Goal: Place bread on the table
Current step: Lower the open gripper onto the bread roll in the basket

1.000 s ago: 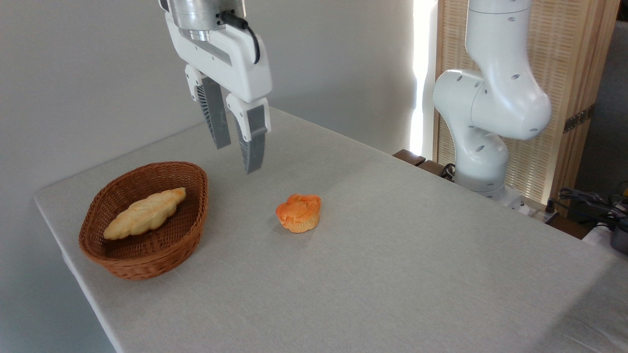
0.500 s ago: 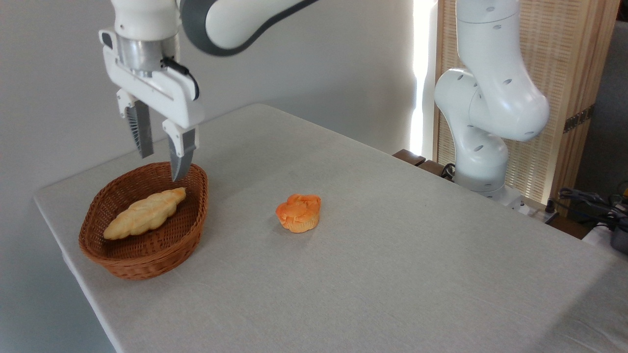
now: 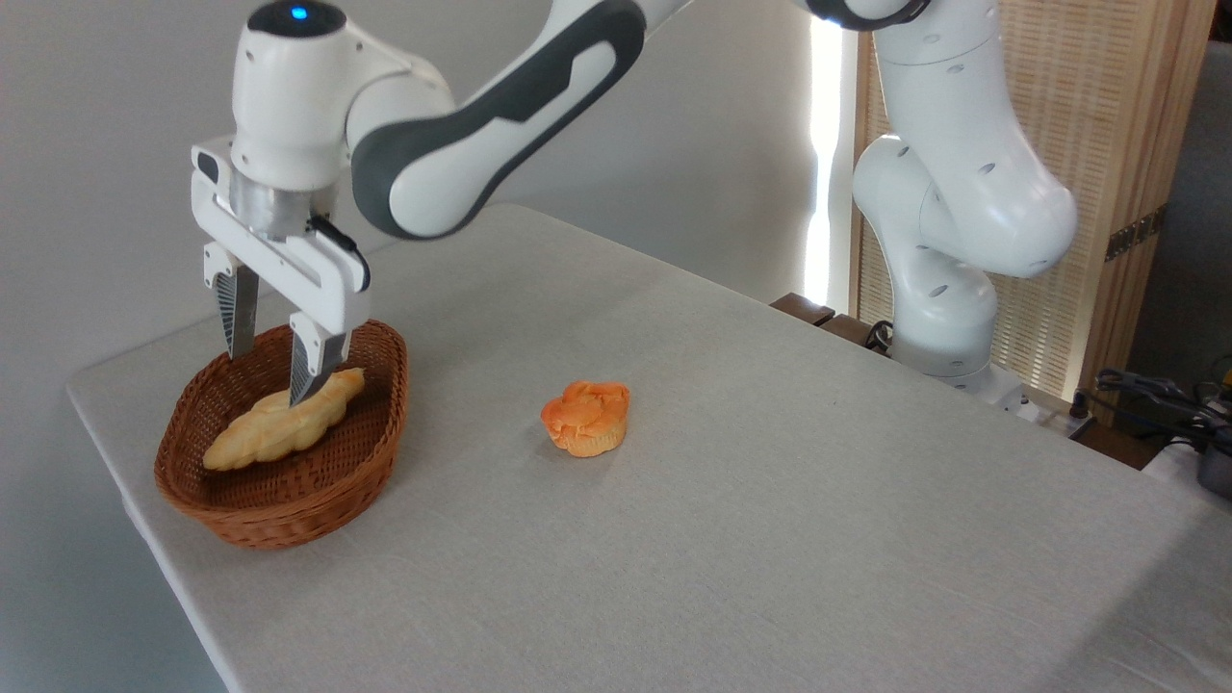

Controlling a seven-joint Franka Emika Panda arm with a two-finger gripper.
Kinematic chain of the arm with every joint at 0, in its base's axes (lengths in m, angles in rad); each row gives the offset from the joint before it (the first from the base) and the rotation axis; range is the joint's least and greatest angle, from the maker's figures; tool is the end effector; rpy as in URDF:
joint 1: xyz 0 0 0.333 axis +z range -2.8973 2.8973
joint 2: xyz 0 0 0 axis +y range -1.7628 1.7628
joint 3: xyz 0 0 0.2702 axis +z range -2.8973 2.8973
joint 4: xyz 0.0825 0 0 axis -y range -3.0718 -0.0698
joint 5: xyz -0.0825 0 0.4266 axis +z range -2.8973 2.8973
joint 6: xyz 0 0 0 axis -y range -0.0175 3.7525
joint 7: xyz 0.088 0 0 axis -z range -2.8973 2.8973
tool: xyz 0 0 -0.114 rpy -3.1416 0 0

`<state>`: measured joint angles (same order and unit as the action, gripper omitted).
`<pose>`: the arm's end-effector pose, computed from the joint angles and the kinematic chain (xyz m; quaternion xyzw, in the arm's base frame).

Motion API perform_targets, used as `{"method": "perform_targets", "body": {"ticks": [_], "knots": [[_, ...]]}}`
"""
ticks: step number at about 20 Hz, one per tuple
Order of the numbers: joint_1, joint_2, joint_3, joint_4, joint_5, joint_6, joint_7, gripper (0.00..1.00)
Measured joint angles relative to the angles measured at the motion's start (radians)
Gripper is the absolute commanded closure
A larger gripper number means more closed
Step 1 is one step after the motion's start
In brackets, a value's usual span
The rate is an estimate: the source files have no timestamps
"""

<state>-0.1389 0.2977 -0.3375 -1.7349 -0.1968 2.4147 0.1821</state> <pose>0.6282 -0.3093 0.3892 0.9423 -0.2424 0.1741 0.1517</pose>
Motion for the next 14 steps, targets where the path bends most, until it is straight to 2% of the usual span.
{"method": "perform_targets", "body": {"ticks": [1, 5, 8, 10, 12, 14], "knots": [[0.0, 0.015, -0.009, -0.005, 0.01, 0.02, 0.0, 0.0], [-0.002, 0.06, -0.03, -0.01, 0.124, 0.04, 0.0, 0.0], [-0.002, 0.074, -0.037, -0.01, 0.161, 0.042, 0.0, 0.0], [-0.002, 0.077, -0.04, -0.011, 0.168, 0.044, 0.0, 0.11], [-0.002, 0.078, -0.043, -0.012, 0.17, 0.047, 0.0, 0.34], [-0.002, 0.078, -0.043, -0.012, 0.171, 0.047, 0.001, 0.51]]}}
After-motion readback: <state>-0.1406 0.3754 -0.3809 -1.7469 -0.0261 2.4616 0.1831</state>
